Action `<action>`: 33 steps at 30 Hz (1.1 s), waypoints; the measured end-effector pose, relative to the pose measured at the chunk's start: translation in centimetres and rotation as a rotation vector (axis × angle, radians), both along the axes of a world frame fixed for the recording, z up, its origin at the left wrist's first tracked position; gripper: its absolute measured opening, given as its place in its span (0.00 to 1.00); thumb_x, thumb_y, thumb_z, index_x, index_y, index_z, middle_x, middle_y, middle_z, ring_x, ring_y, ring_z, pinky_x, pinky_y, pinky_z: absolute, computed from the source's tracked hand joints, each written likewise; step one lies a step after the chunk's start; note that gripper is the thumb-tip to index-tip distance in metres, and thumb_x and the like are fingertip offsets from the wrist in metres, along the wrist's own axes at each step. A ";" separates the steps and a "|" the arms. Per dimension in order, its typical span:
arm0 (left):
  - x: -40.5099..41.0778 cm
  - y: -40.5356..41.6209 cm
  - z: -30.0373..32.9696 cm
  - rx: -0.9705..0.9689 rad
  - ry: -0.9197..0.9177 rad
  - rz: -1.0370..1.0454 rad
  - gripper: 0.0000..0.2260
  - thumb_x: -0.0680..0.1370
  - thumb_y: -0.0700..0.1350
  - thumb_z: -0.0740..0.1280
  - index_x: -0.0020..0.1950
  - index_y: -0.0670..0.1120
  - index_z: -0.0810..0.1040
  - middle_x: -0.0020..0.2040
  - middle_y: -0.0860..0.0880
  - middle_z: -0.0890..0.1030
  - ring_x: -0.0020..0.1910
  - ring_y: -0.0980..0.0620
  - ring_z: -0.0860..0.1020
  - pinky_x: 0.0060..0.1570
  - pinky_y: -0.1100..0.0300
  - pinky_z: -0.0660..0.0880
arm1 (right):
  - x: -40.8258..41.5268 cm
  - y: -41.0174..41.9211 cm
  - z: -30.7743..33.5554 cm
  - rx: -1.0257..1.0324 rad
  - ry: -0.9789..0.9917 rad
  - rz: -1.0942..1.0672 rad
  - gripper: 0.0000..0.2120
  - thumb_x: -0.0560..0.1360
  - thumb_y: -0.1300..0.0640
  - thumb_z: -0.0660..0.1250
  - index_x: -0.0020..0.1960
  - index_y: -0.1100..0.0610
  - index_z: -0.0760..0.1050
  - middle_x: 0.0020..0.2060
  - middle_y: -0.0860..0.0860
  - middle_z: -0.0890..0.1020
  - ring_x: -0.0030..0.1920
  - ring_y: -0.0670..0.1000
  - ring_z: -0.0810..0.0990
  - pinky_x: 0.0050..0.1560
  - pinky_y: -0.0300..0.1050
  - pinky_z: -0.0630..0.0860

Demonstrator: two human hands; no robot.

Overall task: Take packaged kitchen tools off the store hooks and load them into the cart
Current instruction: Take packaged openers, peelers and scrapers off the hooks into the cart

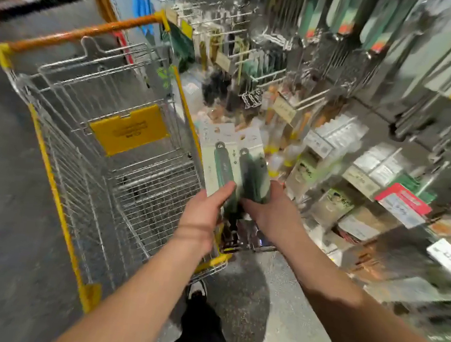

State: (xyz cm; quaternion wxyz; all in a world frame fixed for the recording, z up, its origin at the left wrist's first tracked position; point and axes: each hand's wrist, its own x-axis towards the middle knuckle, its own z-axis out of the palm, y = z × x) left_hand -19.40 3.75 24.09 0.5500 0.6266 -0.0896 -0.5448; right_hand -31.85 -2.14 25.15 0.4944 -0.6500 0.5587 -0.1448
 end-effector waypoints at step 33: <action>-25.9 -9.8 24.4 -0.690 -0.023 -0.828 0.15 0.78 0.45 0.71 0.64 0.47 0.80 0.55 0.48 0.86 0.55 0.48 0.84 0.59 0.47 0.79 | -28.9 1.4 23.1 -0.673 0.214 -0.809 0.20 0.74 0.44 0.71 0.60 0.46 0.67 0.46 0.39 0.79 0.42 0.40 0.80 0.37 0.39 0.74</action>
